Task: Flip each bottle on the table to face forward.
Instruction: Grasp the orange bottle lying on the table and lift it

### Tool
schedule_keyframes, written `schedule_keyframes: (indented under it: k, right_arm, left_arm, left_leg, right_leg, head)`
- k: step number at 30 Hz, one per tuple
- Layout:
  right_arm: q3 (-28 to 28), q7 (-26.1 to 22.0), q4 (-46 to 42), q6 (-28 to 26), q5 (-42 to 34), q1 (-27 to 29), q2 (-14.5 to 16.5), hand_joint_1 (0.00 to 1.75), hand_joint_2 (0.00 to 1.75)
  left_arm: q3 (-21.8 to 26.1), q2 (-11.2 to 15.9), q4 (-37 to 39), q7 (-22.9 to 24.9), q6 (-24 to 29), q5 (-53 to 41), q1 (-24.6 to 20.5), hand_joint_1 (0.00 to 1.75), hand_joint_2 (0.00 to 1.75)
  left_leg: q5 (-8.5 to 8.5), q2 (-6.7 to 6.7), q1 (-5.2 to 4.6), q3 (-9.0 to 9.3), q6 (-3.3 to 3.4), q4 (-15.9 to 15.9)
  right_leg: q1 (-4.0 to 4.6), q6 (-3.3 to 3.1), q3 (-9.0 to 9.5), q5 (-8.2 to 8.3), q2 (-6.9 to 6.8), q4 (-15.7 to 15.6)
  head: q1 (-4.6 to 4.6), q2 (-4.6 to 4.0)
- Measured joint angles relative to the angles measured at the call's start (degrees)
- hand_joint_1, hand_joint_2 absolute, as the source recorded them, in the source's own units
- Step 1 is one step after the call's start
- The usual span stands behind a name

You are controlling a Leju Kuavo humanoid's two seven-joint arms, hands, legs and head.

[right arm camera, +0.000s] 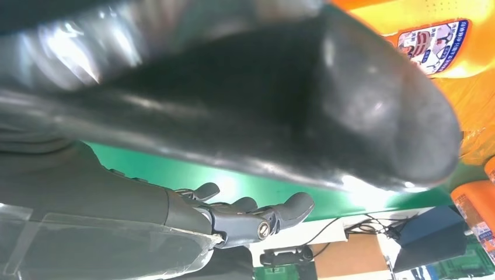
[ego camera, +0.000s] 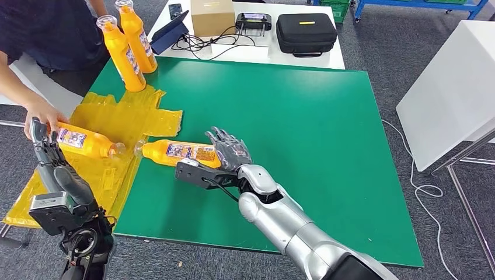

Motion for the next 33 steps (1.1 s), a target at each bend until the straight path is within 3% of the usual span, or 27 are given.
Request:
schedule_keyframes:
  k: [7, 16, 33]
  right_arm:
    - [-0.51, -0.21, -0.07, 0.04, 0.72, 0.16, -0.01, 0.00, 0.00]
    - [-0.47, -1.83, -1.39, -0.02, -0.18, 1.82, -0.69, 0.00, 0.00]
    - [0.28, -0.58, -2.19, 0.20, -2.90, -0.24, -2.23, 0.00, 0.00]
  left_arm:
    - [0.15, -0.89, -0.27, -0.02, -0.25, -0.62, 0.37, 0.00, 0.00]
    - [0.46, -2.73, -5.07, -1.28, 0.31, -1.72, 5.85, 0.00, 0.00]
    - [-0.62, 0.52, -2.85, -1.68, 0.96, 3.71, 4.72, 0.00, 0.00]
  left_leg:
    - [0.00, 0.00, -0.01, 0.00, 0.00, 0.00]
    - [-0.01, 0.00, -0.01, -0.11, 0.01, 0.00]
    - [0.00, 0.00, -0.01, -0.11, 0.01, 0.01]
  right_leg:
    - [-0.01, 0.00, 0.02, 0.00, 0.00, 0.00]
    - [-0.01, 0.00, -0.08, 0.00, 0.00, -0.01]
    - [-0.01, 0.00, -0.11, 0.00, -0.01, -0.02]
  head:
    - [0.01, -0.01]
    - [-0.01, -0.01]
    - [0.01, -0.01]
